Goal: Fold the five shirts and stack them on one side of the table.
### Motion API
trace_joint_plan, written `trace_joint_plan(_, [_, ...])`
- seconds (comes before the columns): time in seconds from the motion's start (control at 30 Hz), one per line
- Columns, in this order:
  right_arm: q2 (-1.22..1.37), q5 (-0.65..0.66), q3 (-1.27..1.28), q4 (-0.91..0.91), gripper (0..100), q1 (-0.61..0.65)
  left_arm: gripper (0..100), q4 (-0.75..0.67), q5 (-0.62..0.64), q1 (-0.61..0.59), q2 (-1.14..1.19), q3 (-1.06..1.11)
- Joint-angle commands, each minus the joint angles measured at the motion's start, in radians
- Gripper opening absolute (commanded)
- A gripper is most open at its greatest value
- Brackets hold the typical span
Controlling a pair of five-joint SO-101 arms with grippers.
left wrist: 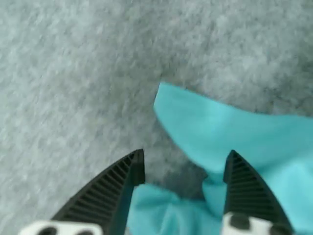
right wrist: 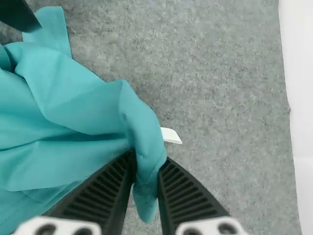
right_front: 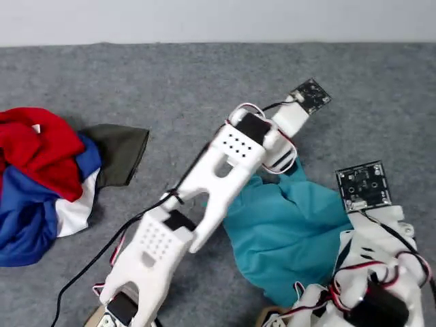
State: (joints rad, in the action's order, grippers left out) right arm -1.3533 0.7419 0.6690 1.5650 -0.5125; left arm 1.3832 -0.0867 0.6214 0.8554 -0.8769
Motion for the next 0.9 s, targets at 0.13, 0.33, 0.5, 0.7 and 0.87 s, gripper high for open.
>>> trace_joint_plan(0.13, [-0.004,-0.011,-0.003,0.004,0.8,-0.01,27,0.008,0.008,0.018,0.25,-0.334])
trace_joint_plan(0.33, [-0.004,-0.009,-0.003,0.004,0.8,-0.01,27,0.078,0.003,0.018,0.381,-0.493])
trace_joint_plan(0.5, [-0.002,-0.009,-0.003,0.004,0.8,-0.01,19,0.124,-0.046,0.021,0.405,-0.506])
trace_joint_plan(0.7, [-0.002,-0.011,-0.002,0.001,0.8,-0.01,1,0.166,-0.149,0.048,0.408,-0.507])
trace_joint_plan(0.87, [-0.004,-0.009,-0.009,-0.01,0.8,-0.01,1,0.253,-0.149,0.029,0.364,-0.587])
